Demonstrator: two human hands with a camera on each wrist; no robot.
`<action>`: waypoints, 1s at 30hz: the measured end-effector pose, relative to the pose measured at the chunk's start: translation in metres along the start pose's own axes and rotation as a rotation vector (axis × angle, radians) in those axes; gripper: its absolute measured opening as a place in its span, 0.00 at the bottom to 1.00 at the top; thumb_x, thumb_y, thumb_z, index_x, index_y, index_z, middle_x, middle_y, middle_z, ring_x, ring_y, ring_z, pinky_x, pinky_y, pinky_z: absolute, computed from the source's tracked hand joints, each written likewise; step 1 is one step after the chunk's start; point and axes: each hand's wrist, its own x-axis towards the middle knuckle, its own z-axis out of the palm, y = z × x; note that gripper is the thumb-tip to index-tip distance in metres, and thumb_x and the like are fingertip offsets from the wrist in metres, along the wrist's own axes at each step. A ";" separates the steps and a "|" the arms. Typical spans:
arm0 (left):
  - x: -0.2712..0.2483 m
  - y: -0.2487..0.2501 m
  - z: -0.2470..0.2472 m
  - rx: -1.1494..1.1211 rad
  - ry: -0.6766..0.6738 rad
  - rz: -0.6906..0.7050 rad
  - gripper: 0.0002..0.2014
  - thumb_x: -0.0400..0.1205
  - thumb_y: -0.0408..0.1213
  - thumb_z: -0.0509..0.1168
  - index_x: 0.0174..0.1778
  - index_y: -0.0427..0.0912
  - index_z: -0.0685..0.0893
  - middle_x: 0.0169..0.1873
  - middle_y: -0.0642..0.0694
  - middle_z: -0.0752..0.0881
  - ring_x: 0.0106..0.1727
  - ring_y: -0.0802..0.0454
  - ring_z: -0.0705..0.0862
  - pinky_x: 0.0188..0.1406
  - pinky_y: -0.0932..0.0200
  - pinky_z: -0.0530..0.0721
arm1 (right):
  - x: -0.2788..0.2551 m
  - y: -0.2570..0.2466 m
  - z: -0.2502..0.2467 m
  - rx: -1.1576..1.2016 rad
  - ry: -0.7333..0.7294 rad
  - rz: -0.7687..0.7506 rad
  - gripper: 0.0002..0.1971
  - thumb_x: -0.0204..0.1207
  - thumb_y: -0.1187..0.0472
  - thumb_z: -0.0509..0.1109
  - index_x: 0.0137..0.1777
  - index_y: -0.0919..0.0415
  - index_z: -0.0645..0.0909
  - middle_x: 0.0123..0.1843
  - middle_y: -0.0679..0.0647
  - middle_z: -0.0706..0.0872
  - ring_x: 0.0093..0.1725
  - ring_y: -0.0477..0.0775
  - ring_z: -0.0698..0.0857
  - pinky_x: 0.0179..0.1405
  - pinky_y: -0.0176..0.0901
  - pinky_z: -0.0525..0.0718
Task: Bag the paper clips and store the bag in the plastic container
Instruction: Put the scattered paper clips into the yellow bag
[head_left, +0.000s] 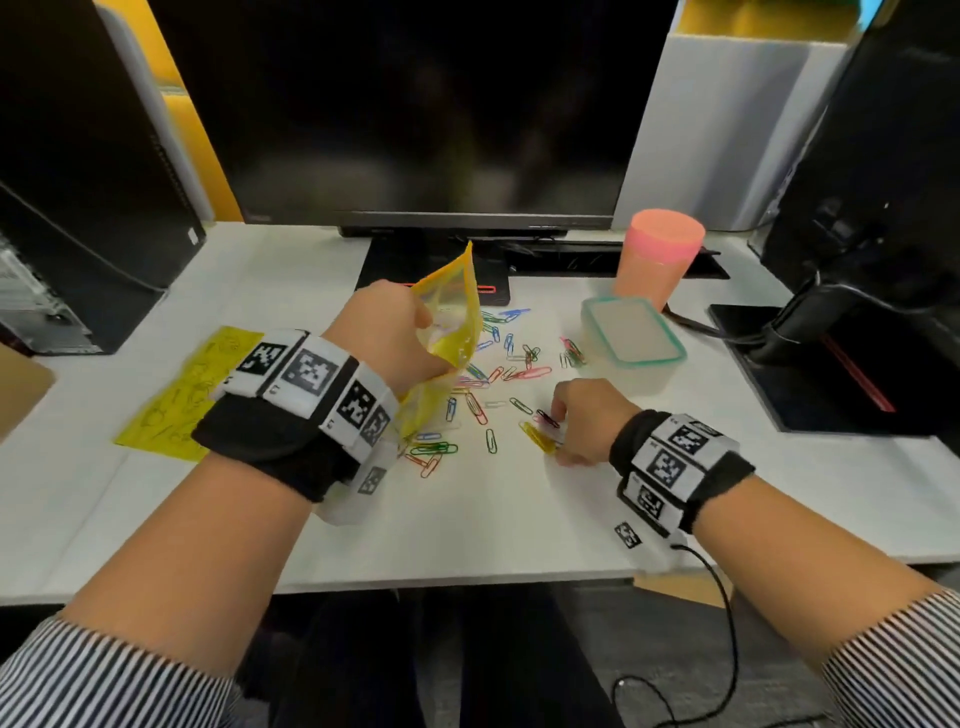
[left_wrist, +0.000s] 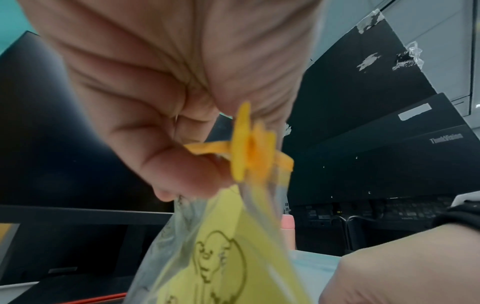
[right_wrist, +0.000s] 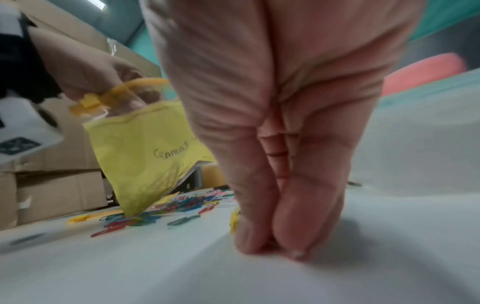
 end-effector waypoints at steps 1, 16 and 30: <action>0.000 -0.002 0.000 -0.002 0.009 -0.001 0.26 0.72 0.48 0.74 0.67 0.45 0.81 0.65 0.47 0.80 0.65 0.48 0.79 0.57 0.58 0.76 | 0.006 -0.004 0.001 0.010 0.013 -0.018 0.19 0.65 0.62 0.77 0.56 0.65 0.84 0.55 0.59 0.87 0.55 0.59 0.85 0.48 0.41 0.83; -0.008 -0.024 -0.009 0.001 0.030 -0.042 0.25 0.72 0.47 0.74 0.65 0.46 0.82 0.62 0.44 0.80 0.64 0.47 0.79 0.62 0.55 0.78 | 0.082 0.001 -0.018 -0.021 -0.017 0.121 0.18 0.81 0.65 0.58 0.69 0.68 0.73 0.68 0.63 0.80 0.65 0.62 0.82 0.63 0.48 0.80; -0.006 -0.014 -0.004 -0.004 0.016 -0.047 0.24 0.73 0.45 0.74 0.66 0.46 0.81 0.64 0.45 0.78 0.67 0.48 0.77 0.63 0.56 0.76 | 0.043 -0.036 0.006 0.020 0.097 -0.223 0.16 0.68 0.55 0.76 0.52 0.64 0.84 0.49 0.59 0.87 0.43 0.55 0.81 0.40 0.40 0.77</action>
